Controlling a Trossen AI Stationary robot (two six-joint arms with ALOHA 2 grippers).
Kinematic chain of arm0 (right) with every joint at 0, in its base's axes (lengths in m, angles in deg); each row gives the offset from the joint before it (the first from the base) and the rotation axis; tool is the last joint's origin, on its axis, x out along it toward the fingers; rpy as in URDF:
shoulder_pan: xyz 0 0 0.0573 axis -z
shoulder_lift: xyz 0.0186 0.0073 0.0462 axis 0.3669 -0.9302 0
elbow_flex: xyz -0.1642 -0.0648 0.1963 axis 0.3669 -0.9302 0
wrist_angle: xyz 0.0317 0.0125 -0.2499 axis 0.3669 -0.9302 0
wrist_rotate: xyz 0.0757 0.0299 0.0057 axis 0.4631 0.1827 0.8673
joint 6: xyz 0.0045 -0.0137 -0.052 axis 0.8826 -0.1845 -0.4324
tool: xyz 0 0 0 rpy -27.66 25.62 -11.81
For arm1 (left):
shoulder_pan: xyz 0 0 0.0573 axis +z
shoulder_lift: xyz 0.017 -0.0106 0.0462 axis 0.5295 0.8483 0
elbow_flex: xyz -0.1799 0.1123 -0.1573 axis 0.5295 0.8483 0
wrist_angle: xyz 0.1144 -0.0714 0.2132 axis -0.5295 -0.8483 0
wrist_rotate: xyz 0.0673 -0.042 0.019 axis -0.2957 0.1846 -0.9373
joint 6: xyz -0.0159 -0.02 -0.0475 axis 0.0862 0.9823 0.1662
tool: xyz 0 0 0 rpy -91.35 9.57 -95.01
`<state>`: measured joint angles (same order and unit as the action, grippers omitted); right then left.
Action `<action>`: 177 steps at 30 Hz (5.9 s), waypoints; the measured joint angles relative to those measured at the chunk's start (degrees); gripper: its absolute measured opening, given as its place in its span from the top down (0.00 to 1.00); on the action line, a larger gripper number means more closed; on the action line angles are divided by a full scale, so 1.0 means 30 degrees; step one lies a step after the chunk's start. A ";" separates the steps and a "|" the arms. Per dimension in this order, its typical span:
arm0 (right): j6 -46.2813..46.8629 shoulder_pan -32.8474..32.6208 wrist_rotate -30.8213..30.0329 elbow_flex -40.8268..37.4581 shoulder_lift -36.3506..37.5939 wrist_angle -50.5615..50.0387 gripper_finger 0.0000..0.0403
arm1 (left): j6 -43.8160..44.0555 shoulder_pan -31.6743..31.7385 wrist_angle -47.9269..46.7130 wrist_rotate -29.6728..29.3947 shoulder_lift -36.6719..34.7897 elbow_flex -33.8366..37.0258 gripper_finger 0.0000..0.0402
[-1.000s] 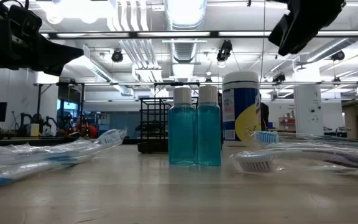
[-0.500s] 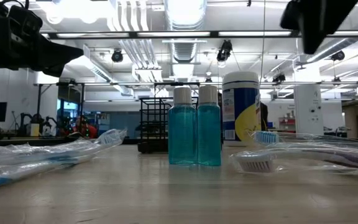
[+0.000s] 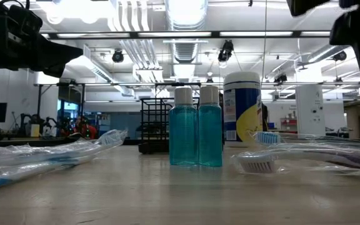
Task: Pick & Place toothbrushing station
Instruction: Put the blue toothbrush into the black wire organizer
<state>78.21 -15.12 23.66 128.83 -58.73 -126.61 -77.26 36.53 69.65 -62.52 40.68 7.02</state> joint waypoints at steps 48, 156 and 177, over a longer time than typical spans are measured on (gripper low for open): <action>0.3824 -0.0146 0.0028 -0.3484 -0.0708 0.4220 0.48 | 0.0248 0.0007 -0.0268 -0.0019 -0.0041 -0.0699 0.99; -2.5132 0.8641 -0.3980 -0.7011 0.5317 2.8937 0.93 | -0.0666 -0.0845 0.7313 0.6843 2.1632 -1.5800 0.34; -2.5214 0.8786 -0.3970 -0.6821 0.5288 2.8968 0.93 | -0.1282 -0.0934 0.7548 0.6710 2.1481 -1.5766 0.94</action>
<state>2.56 11.24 11.75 108.37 -42.86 -39.71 -81.11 33.73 92.29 -42.39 105.13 -40.28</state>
